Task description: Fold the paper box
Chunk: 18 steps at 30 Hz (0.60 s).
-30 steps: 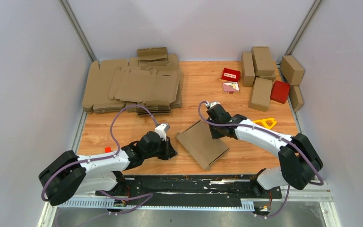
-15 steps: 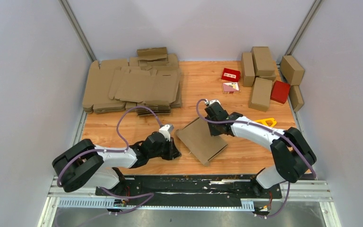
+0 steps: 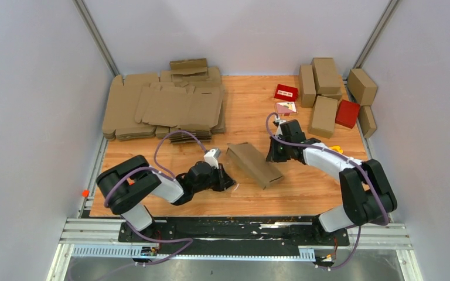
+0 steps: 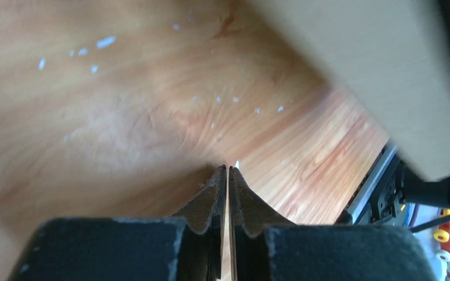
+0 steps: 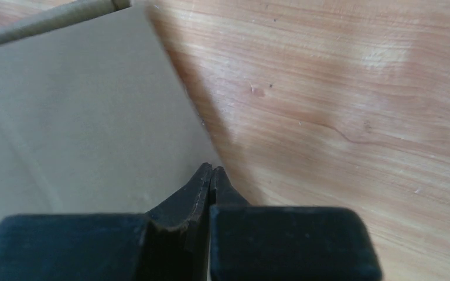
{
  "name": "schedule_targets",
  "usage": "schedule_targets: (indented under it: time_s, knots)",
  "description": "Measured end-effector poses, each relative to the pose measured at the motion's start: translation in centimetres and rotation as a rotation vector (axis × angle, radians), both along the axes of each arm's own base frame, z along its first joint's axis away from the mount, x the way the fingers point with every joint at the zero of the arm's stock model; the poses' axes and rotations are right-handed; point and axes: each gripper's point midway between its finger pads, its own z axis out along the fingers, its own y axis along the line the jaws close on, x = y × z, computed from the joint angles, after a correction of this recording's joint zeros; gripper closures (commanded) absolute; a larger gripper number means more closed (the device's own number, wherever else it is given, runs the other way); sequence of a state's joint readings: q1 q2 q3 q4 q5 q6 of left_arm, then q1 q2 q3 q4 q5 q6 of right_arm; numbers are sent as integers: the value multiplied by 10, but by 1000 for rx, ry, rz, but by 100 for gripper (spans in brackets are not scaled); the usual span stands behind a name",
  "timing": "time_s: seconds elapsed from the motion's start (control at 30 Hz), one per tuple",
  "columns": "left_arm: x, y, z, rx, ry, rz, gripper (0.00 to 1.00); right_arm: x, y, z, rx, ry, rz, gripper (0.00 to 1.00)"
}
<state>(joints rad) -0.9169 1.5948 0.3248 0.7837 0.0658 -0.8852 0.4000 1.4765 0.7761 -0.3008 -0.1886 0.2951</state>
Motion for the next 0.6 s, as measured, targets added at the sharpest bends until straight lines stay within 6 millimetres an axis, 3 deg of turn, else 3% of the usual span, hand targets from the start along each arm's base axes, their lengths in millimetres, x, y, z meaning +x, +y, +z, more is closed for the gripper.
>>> schedule_targets:
  time_s: [0.07,0.2,0.33,0.5,0.6]
  knots:
    - [7,-9,0,-15,-16,3,88,1,-2,-3,15,8,-4,100]
    - [15,-18,1,-40,-46,10,88,-23,-3,-23,18,106,20,100]
    - [27,-33,4,-42,-65,0,89,-29,3,-23,41,125,48,99]
    - [40,-55,28,-55,-119,-29,88,-43,11,-23,0,141,93,94]
    - [40,-57,42,-47,-143,-44,88,-51,18,-20,-76,124,135,93]
